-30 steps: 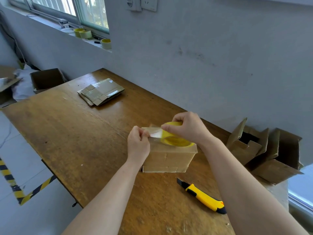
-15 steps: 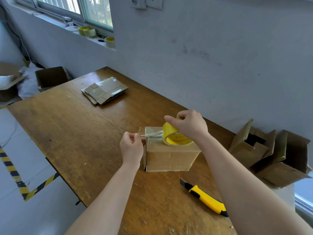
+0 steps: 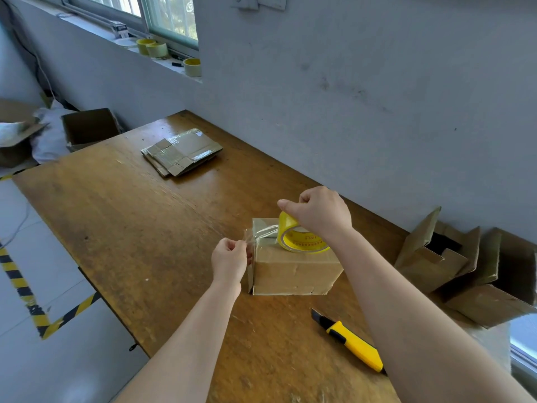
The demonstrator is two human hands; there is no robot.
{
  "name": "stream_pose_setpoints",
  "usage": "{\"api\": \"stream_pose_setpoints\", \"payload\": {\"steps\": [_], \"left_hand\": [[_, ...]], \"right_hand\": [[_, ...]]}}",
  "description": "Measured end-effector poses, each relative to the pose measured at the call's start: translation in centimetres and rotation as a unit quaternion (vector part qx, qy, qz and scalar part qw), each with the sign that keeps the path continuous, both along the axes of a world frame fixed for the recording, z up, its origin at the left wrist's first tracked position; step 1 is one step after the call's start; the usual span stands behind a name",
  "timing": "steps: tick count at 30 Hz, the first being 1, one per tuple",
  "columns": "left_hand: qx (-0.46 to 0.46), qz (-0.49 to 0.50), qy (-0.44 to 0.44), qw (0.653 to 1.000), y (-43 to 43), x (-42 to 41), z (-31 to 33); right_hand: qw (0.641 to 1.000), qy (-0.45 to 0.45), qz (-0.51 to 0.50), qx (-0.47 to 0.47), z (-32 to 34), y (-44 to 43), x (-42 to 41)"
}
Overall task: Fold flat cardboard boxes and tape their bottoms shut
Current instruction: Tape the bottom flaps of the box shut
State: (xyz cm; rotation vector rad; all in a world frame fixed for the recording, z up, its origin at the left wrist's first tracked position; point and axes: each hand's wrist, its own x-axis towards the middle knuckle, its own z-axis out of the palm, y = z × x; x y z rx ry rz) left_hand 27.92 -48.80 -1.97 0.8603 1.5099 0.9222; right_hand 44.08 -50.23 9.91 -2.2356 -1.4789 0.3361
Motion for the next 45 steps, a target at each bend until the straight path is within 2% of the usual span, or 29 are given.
{"api": "stream_pose_setpoints", "payload": {"steps": [5, 9, 10, 12, 14, 15, 17, 20, 23, 25, 27, 29, 31, 35, 37, 39, 42, 45], "left_hand": [[-0.109, -0.091, -0.016, 0.990, 0.7, 0.4, 0.1], [-0.156, -0.129, 0.015, 0.979, 1.0, 0.0, 0.6], [-0.123, -0.116, 0.049, 0.984, 1.0, 0.0, 0.6], [0.053, -0.066, 0.173, 0.981, 0.7, 0.0, 0.9], [0.246, -0.044, 0.220, 0.943, -0.5, 0.3, 1.5], [0.287, -0.049, 0.221, 0.931, -1.1, 0.7, 1.6], [0.285, -0.050, 0.221, 0.932, -1.9, 1.3, 1.6], [0.211, -0.086, 0.246, 0.942, -1.7, 1.4, 0.9], [0.137, -0.188, 0.220, 0.947, -0.6, 0.6, 0.5], [0.105, -0.217, 0.191, 0.952, -0.2, 0.3, 0.5], [0.088, -0.171, 0.135, 0.972, -0.2, 0.6, 0.9], [0.117, -0.124, 0.072, 0.983, -0.3, 1.6, 1.5], [0.138, -0.131, 0.043, 0.981, -0.4, 2.7, 1.9], [0.112, -0.123, 0.008, 0.986, 0.3, 3.5, 1.4], [0.120, -0.134, 0.026, 0.983, 0.7, 3.4, 1.0], [0.133, -0.148, 0.040, 0.979, 1.4, 3.4, 0.7], [0.132, -0.178, 0.066, 0.973, 2.3, 3.6, 0.1], [0.134, -0.195, 0.076, 0.969, 2.1, 3.3, -1.3]], "right_hand": [[1.000, 0.009, -0.002, -0.003, -0.1, 0.0, 0.1], [1.000, 0.008, -0.001, -0.002, 0.0, -0.1, 0.0], [1.000, 0.007, 0.000, -0.002, 0.0, -0.1, 0.0], [1.000, 0.009, 0.000, -0.003, 0.0, -0.1, 0.0], [1.000, 0.011, 0.001, -0.001, 0.1, 0.0, 0.0], [1.000, 0.010, 0.001, -0.001, 0.1, 0.0, 0.0], [1.000, 0.009, 0.000, 0.001, 0.1, -0.1, -0.1], [1.000, 0.005, 0.001, 0.005, 0.1, -0.2, -0.1], [1.000, 0.002, 0.006, 0.004, 0.1, -0.3, -0.1], [1.000, 0.003, 0.004, 0.006, 0.1, -0.2, -0.1], [1.000, 0.006, 0.000, 0.008, 0.1, -0.2, -0.2], [1.000, 0.007, -0.003, 0.012, 0.1, -0.3, -0.2], [1.000, 0.004, -0.001, 0.016, 0.1, -0.3, -0.2], [1.000, -0.005, 0.013, 0.021, 0.0, -0.4, -0.2], [0.998, 0.037, 0.037, 0.020, 0.0, -0.4, 0.3], [0.987, 0.146, 0.060, 0.003, 0.0, -0.7, 1.5], [0.946, 0.315, 0.071, -0.028, -0.5, -1.9, 3.3], [0.943, 0.311, 0.104, -0.062, -1.7, -2.7, 3.7]]}}
